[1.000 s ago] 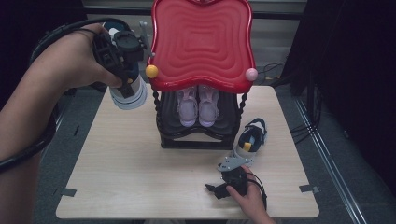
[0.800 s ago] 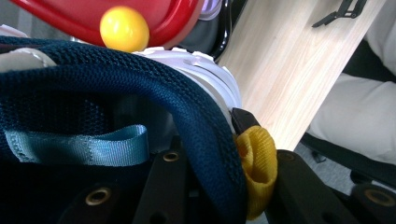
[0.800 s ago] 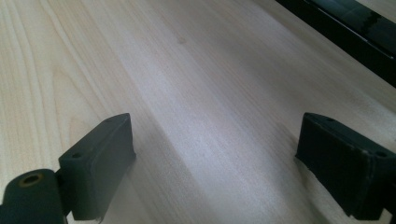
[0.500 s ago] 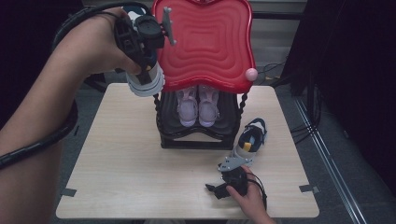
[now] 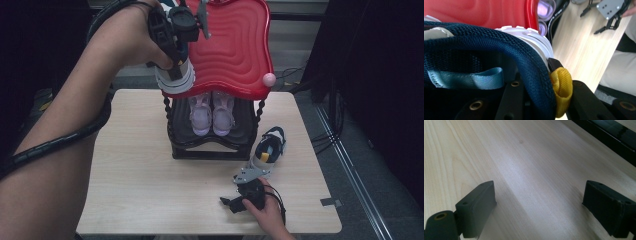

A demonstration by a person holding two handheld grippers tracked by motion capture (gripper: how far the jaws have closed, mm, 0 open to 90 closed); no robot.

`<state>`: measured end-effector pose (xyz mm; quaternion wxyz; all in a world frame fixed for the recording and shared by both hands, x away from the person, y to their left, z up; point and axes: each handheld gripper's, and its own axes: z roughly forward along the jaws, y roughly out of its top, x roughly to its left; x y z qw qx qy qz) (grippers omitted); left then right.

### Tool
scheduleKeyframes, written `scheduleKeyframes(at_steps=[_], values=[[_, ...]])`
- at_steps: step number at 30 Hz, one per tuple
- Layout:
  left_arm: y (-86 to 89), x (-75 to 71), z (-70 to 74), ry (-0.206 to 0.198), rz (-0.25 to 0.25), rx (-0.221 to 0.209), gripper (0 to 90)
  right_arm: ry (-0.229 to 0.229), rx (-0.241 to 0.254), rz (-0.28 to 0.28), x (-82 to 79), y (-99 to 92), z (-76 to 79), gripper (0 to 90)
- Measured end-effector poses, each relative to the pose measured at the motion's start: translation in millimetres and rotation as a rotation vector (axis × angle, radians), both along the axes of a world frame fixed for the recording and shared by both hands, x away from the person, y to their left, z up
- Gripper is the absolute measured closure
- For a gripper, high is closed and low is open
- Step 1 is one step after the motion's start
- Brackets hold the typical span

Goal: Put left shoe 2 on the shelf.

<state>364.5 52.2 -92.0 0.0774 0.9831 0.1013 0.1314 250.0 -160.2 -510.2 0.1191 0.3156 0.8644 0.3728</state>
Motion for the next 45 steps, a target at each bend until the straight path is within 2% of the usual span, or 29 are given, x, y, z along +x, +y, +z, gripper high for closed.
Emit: scheduleKeyframes(at_steps=[4, 10, 17, 18, 20, 21, 23, 26, 30, 31, 32, 35, 38, 42, 44, 45], values=[[-5.9, 3.6, 0.6, -0.005, -0.015, -0.003, 75.5, 0.0, 0.0, 0.0, 0.0, 0.0, 0.0, 10.3], [-21.0, 13.0, 0.4, -0.008, -0.057, 0.018, 75.5, -0.003, -0.001, -0.001, 0.1, -0.1, 0.0, 10.3], [-35.3, 21.0, -1.3, -0.019, -0.076, 0.036, 75.2, -0.002, -0.001, -0.001, 0.1, -0.1, 0.0, 10.3], [-39.6, 24.1, -2.2, -0.022, -0.093, 0.04, 75.2, -0.002, -0.001, -0.001, 0.1, -0.1, 0.0, 10.3], [-41.1, 24.7, -3.6, -0.017, -0.076, 0.031, 75.1, -0.002, -0.001, -0.001, 0.1, -0.1, 0.0, 10.3], [-44.6, 29.4, -3.8, -0.023, -0.109, 0.057, 75.1, -0.003, -0.001, -0.001, 0.1, -0.1, 0.0, 10.3], [-45.5, 30.7, -5.9, -0.022, -0.1, 0.041, 75.0, -0.002, -0.001, -0.001, 0.1, -0.1, 0.0, 10.3], [-49.5, 37.7, -8.7, -0.028, -0.114, 0.061, 74.8, -0.002, -0.001, -0.001, 0.1, -0.1, 0.0, 10.3], [-51.4, 41.7, -12.2, -0.031, -0.119, 0.059, 74.6, -0.004, -0.001, 0.0, 0.1, -0.1, 0.0, 10.3], [-51.4, 41.6, -14.0, -0.024, -0.103, 0.044, 74.6, -0.002, -0.001, -0.001, 0.1, -0.1, 0.0, 10.3], [-51.9, 43.2, -14.0, -0.033, -0.121, 0.057, 74.5, -0.003, -0.002, 0.001, 0.2, -0.2, 0.0, 10.3], [-52.5, 45.0, -16.1, -0.036, -0.121, 0.066, 74.4, -0.003, -0.001, 0.0, 0.1, -0.1, 0.0, 10.3], [-52.1, 46.6, -16.8, -0.042, -0.122, 0.056, 74.2, -0.003, -0.001, 0.0, 0.1, -0.1, 0.0, 10.3], [-51.8, 47.1, -18.3, -0.049, -0.134, 0.066, 73.8, -0.002, -0.001, -0.001, 0.1, -0.1, 0.0, 10.3], [-51.1, 46.4, -19.0, -0.044, -0.12, 0.059, 73.7, -0.002, -0.001, -0.001, 0.1, -0.1, 0.0, 10.3], [-51.0, 47.4, -18.4, -0.048, -0.134, 0.062, 73.6, -0.003, -0.001, -0.001, 0.1, -0.1, 0.0, 10.3]])
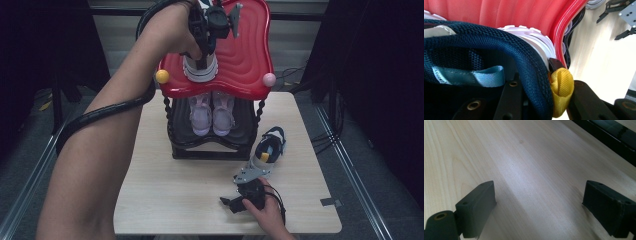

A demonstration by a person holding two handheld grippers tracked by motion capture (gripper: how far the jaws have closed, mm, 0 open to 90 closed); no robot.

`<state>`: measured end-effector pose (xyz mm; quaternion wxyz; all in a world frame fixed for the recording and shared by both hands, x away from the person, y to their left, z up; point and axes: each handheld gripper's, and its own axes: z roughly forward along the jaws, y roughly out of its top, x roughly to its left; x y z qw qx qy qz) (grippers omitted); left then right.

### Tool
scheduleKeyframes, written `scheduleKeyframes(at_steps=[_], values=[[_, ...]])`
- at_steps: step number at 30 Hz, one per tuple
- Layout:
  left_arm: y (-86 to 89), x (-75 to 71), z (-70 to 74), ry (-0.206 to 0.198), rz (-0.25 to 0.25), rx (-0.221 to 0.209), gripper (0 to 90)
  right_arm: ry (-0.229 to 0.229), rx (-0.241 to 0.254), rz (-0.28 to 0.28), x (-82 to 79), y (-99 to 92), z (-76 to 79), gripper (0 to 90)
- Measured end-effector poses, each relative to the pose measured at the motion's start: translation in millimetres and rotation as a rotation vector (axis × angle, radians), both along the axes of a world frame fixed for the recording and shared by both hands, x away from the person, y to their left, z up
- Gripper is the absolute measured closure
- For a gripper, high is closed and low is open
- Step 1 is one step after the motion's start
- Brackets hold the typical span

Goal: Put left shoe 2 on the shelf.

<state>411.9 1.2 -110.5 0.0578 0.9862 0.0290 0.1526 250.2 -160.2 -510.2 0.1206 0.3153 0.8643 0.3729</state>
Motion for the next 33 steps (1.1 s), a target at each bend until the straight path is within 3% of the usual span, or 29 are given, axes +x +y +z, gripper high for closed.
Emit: scheduleKeyframes(at_steps=[33], values=[[3.0, -1.5, -1.0, -0.004, 0.009, -0.004, 71.0, 0.0, 0.0, 0.0, -0.1, 0.0, 0.0, 10.3]])
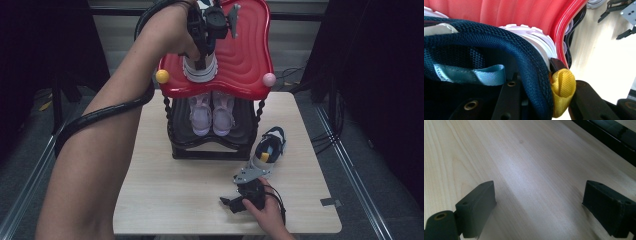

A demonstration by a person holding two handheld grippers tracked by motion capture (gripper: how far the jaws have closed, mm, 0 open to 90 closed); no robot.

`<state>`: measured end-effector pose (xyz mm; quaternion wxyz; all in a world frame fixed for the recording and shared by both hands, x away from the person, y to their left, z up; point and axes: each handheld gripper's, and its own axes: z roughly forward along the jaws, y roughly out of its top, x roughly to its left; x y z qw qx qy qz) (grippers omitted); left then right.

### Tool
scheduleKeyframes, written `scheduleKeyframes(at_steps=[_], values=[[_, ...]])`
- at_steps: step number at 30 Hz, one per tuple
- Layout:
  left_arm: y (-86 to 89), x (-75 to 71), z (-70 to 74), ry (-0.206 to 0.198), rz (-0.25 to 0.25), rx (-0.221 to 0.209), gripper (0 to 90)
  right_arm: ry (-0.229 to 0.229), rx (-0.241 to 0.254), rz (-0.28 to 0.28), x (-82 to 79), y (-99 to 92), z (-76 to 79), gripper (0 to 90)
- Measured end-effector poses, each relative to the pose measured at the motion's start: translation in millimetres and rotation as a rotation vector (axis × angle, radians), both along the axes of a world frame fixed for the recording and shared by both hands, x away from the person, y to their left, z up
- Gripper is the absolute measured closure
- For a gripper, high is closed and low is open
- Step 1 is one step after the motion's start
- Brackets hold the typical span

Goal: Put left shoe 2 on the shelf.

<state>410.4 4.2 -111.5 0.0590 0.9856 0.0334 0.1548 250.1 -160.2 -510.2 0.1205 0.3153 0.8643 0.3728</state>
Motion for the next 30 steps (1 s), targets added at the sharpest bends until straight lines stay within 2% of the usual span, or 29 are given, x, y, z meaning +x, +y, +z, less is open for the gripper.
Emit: scheduleKeyframes(at_steps=[2, 8, 10, 12, 17, 20, 23, 25, 30], values=[[0.3, -0.4, 0.7, -0.01, -0.007, 0.009, 70.1, 0.0, 0.0, 0.0, 0.0, 0.0, 0.0, 10.3], [1.8, 0.6, 2.8, -0.025, -0.005, -0.009, 67.3, 0.0, 0.0, 0.0, 0.0, 0.0, 0.0, 10.3], [2.2, -0.2, 1.8, -0.016, 0.013, -0.018, 65.8, 0.0, -0.002, 0.001, 0.0, -0.1, 0.0, 10.3], [2.6, -0.2, 1.9, -0.026, 0.026, -0.022, 62.9, 0.0, 0.0, 0.0, 0.0, 0.0, 0.0, 10.3], [3.5, 3.1, 2.9, -0.029, 0.024, -0.024, 59.1, 0.0, 0.0, 0.0, 0.0, 0.0, 0.0, 10.3], [4.4, 3.3, 2.9, -0.037, 0.037, -0.043, 56.7, 0.0, 0.0, 0.0, 0.0, 0.0, 0.0, 10.3], [4.8, 4.2, 3.7, -0.03, 0.047, -0.04, 52.7, 0.0, 0.0, 0.0, 0.0, 0.0, 0.0, 10.3], [5.2, 4.2, 3.9, -0.031, 0.051, -0.053, 49.2, 0.0, 0.0, 0.0, 0.0, 0.0, 0.0, 10.3], [5.7, 4.8, 4.6, -0.024, 0.058, -0.055, 46.4, 0.0, 0.0, 0.0, 0.0, 0.0, 0.0, 10.3]])
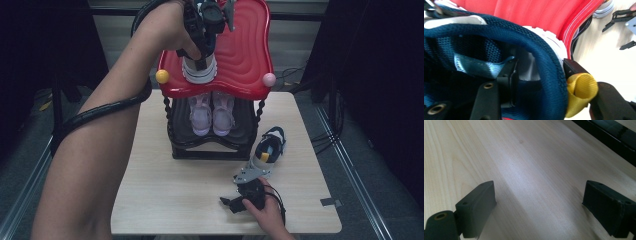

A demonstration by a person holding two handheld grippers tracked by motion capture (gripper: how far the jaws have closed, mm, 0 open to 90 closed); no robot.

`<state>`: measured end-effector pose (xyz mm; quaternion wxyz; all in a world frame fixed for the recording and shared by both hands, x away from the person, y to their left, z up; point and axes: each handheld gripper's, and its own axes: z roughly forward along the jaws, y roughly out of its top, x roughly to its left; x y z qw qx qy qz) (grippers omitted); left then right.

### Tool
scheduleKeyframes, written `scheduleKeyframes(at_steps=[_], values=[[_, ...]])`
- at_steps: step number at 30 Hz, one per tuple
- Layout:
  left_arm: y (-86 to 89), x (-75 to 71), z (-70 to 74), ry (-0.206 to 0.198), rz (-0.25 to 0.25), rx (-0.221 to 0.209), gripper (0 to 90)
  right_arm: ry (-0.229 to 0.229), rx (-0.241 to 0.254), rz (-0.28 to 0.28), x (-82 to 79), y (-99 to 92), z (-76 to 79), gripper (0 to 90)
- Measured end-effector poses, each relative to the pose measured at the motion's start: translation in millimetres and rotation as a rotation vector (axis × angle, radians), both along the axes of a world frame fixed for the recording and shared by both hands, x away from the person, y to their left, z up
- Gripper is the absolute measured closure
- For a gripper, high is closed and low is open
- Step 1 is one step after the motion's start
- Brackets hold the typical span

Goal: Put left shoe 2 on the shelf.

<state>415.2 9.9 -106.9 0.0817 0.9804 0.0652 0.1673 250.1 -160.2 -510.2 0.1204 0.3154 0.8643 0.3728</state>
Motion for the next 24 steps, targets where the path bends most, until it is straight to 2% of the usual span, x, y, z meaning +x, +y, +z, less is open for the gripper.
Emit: scheduleKeyframes(at_steps=[10, 15, 18, 24], values=[[2.9, -0.5, 2.0, 0.002, 0.019, -0.026, 39.3, 0.0, 0.0, 0.0, 0.0, 0.0, 0.0, 10.3], [4.2, 0.0, 2.6, 0.019, 0.037, -0.04, 36.9, 0.0, 0.0, 0.0, 0.0, 0.0, 0.0, 10.3], [4.8, 0.5, 4.0, 0.03, 0.045, -0.034, 34.3, 0.0, 0.0, 0.0, 0.0, 0.0, 0.0, 10.3], [6.4, 0.6, 5.6, 0.052, 0.066, -0.063, 32.4, -0.001, 0.0, 0.001, 0.0, 0.0, 0.0, 10.3]])
